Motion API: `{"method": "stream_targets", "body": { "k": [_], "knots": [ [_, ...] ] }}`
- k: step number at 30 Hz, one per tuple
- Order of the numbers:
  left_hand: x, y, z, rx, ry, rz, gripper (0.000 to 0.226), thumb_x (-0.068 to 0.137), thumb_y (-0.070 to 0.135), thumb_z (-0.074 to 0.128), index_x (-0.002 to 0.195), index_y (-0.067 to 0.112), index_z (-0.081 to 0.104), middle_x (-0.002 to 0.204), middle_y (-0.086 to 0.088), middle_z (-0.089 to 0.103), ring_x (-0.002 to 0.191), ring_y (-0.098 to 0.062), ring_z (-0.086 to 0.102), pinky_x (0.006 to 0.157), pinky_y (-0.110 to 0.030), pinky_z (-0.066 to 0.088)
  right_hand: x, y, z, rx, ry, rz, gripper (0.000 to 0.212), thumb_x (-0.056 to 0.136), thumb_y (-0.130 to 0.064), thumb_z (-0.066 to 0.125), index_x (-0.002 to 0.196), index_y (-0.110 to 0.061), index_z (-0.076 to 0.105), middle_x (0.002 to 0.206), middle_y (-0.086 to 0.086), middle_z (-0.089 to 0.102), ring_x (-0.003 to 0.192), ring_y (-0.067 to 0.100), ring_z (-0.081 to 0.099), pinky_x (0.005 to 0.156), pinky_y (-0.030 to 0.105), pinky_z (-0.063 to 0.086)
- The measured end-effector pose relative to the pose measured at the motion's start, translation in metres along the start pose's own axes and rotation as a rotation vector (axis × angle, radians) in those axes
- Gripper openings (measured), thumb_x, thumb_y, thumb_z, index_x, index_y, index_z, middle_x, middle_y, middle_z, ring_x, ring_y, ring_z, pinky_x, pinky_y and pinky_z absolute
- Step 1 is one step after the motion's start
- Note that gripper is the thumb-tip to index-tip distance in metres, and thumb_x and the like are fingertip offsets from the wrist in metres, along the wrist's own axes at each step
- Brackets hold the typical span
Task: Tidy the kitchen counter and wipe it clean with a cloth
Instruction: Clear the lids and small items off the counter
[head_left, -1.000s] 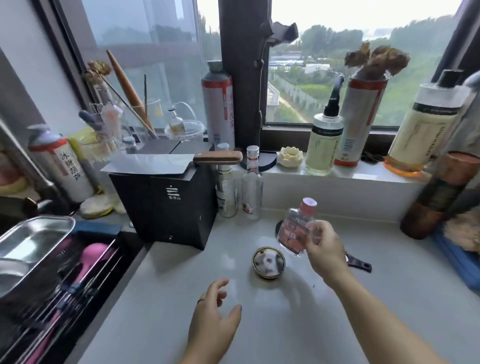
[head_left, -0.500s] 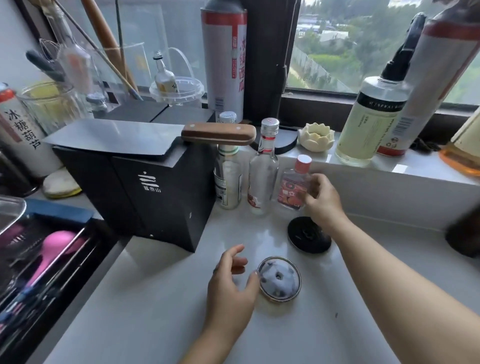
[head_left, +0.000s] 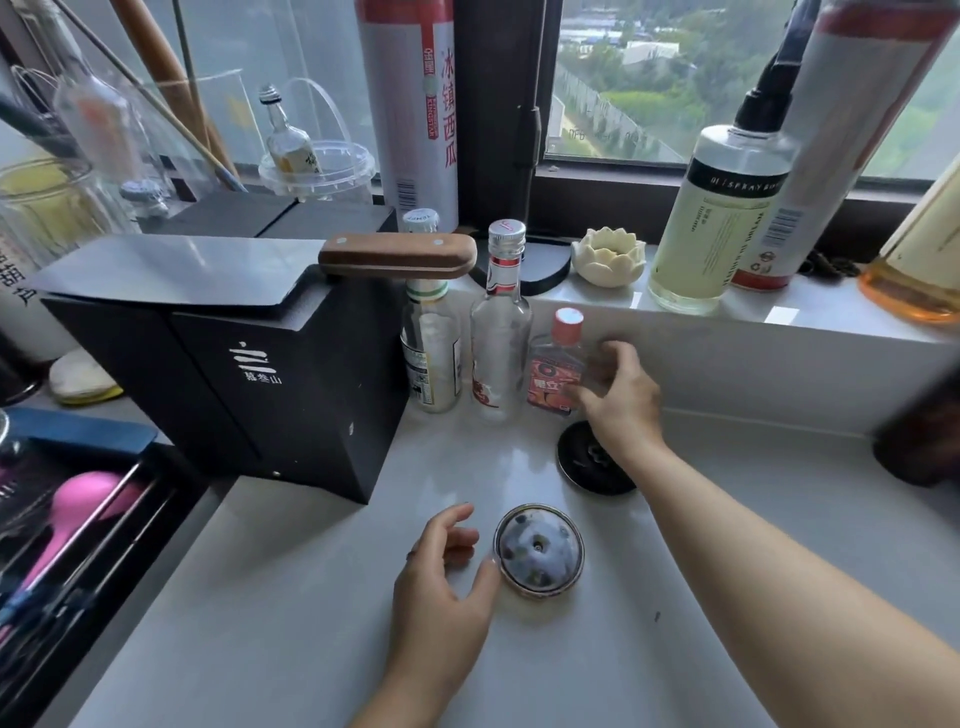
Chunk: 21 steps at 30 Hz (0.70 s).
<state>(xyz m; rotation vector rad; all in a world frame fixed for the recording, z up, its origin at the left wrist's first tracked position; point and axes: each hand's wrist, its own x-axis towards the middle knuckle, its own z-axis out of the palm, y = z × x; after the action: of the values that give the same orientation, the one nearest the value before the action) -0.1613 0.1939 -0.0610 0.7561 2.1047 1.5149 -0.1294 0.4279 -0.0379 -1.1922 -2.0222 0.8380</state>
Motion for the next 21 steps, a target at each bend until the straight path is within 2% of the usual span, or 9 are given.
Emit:
{"method": "stream_targets", "body": {
  "k": [2,4,8,13,16,19,21],
  "knots": [
    [-0.002,0.001,0.0,-0.008,0.002,0.006,0.046,0.074,0.007,0.069,0.092,0.045,0.049,0.094,0.006,0.062,0.091,-0.009,0.059,0.076,-0.01,0.043,-0.004,0.006,-0.01,-0.09,-0.018,0.06,0.075,0.067,-0.03,0.079,0.127,-0.008,0.04,0.128,0.015,0.052,0.118,0.03,0.048,0.098,0.037,0.038],
    [-0.005,0.002,-0.001,-0.03,0.01,0.01,0.046,0.073,0.006,0.07,0.093,0.044,0.051,0.094,0.004,0.062,0.091,-0.01,0.06,0.08,-0.018,0.042,-0.014,0.017,-0.02,-0.25,-0.119,0.092,0.093,0.058,-0.044,0.08,0.132,-0.01,0.034,0.134,0.013,0.045,0.126,0.03,0.039,0.104,0.038,0.033],
    [-0.008,0.003,0.0,-0.039,0.017,0.016,0.047,0.073,0.004,0.069,0.093,0.043,0.051,0.093,0.003,0.063,0.09,-0.01,0.06,0.083,-0.024,0.041,-0.038,0.034,-0.022,-0.404,-0.343,0.101,0.107,0.047,-0.057,0.078,0.134,-0.015,0.031,0.136,0.011,0.043,0.127,0.03,0.036,0.106,0.038,0.032],
    [-0.011,0.009,0.003,-0.036,0.04,0.025,0.049,0.071,0.0,0.07,0.092,0.041,0.051,0.089,0.003,0.063,0.088,-0.017,0.06,0.082,-0.028,0.043,-0.045,0.032,-0.019,-0.336,-0.268,0.042,0.1,0.052,-0.049,0.079,0.133,-0.014,0.032,0.133,0.009,0.045,0.123,0.029,0.036,0.102,0.035,0.031],
    [-0.011,0.017,0.005,-0.019,0.03,0.035,0.049,0.072,0.002,0.069,0.092,0.042,0.05,0.094,0.004,0.063,0.093,-0.01,0.058,0.084,-0.029,0.04,-0.049,0.03,-0.03,-0.238,-0.205,0.029,0.097,0.053,-0.043,0.08,0.132,-0.014,0.033,0.132,0.009,0.047,0.122,0.029,0.037,0.101,0.034,0.033],
    [-0.009,0.028,0.011,0.016,0.034,0.079,0.045,0.074,0.006,0.067,0.095,0.041,0.049,0.103,0.004,0.06,0.098,-0.009,0.053,0.084,-0.024,0.034,-0.055,0.03,-0.05,-0.153,-0.115,0.022,0.092,0.054,-0.04,0.082,0.13,-0.015,0.037,0.129,0.005,0.05,0.119,0.026,0.04,0.098,0.032,0.034],
    [-0.006,0.04,0.019,0.021,0.031,0.118,0.044,0.075,0.007,0.066,0.095,0.042,0.048,0.105,0.005,0.057,0.101,-0.009,0.051,0.08,-0.016,0.035,-0.057,0.031,-0.068,-0.102,-0.055,0.017,0.092,0.052,-0.038,0.084,0.128,-0.015,0.038,0.126,0.004,0.052,0.117,0.024,0.041,0.094,0.026,0.034]
  ]
}}
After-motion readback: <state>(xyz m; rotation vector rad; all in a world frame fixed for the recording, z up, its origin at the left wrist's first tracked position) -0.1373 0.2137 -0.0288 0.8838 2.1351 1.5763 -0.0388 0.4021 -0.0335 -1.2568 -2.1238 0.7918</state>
